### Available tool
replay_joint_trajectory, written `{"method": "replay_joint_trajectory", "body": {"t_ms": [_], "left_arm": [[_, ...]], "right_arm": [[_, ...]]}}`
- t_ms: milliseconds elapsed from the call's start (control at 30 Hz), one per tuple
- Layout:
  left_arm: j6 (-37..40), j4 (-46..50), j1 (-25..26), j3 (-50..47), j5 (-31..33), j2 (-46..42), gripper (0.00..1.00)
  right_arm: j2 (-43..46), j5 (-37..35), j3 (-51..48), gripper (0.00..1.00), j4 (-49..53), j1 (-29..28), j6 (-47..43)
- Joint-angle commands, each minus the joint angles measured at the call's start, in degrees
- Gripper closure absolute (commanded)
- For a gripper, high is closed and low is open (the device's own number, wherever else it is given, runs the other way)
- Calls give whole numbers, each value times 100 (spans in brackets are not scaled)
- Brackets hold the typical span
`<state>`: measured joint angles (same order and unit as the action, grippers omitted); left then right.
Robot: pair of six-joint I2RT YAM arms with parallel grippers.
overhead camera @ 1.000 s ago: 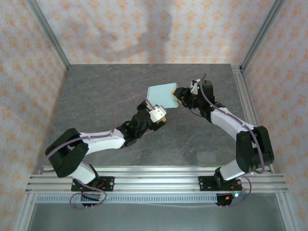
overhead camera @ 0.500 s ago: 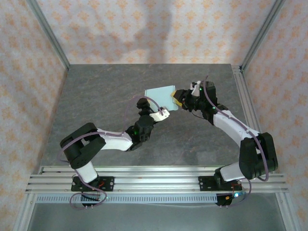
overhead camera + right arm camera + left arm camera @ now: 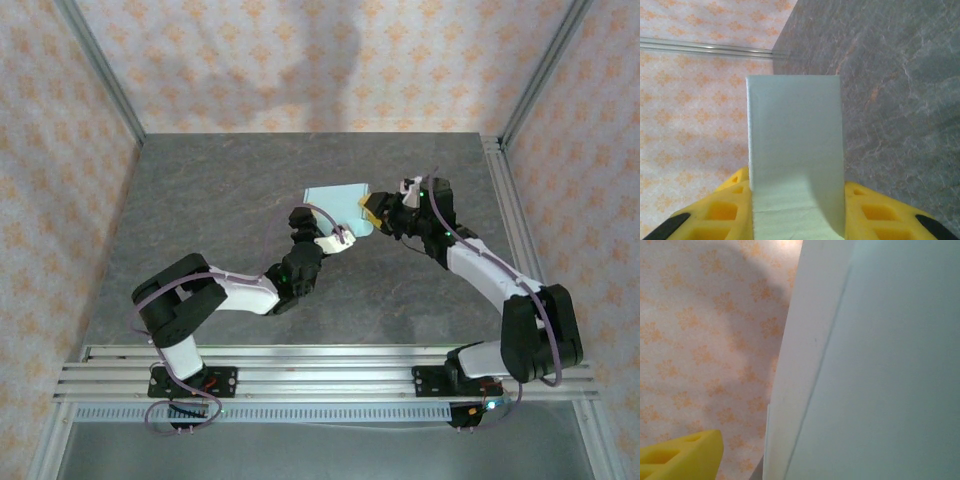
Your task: Fold the paper box
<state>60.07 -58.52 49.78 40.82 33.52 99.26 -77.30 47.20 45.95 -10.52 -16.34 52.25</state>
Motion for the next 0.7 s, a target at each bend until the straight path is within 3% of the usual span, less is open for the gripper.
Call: {"method": "replay_joint_trajectory", "body": {"t_ms": [0, 267, 333, 433, 667], "left_arm": [[155, -95, 12, 235, 192, 90, 19], [151, 31, 50, 279, 206, 59, 28], [149, 43, 67, 282, 199, 66, 40], [137, 81, 97, 270, 210, 33, 43], [-190, 596, 102, 289, 163, -158, 61]], "right_arm": [[328, 412, -179, 64, -97, -32, 85], [452, 490, -262, 64, 15, -36, 52], [452, 462, -257, 63, 7, -36, 50], [420, 469, -241, 63, 4, -31, 60], [425, 405, -179, 59, 154, -36, -44]]}}
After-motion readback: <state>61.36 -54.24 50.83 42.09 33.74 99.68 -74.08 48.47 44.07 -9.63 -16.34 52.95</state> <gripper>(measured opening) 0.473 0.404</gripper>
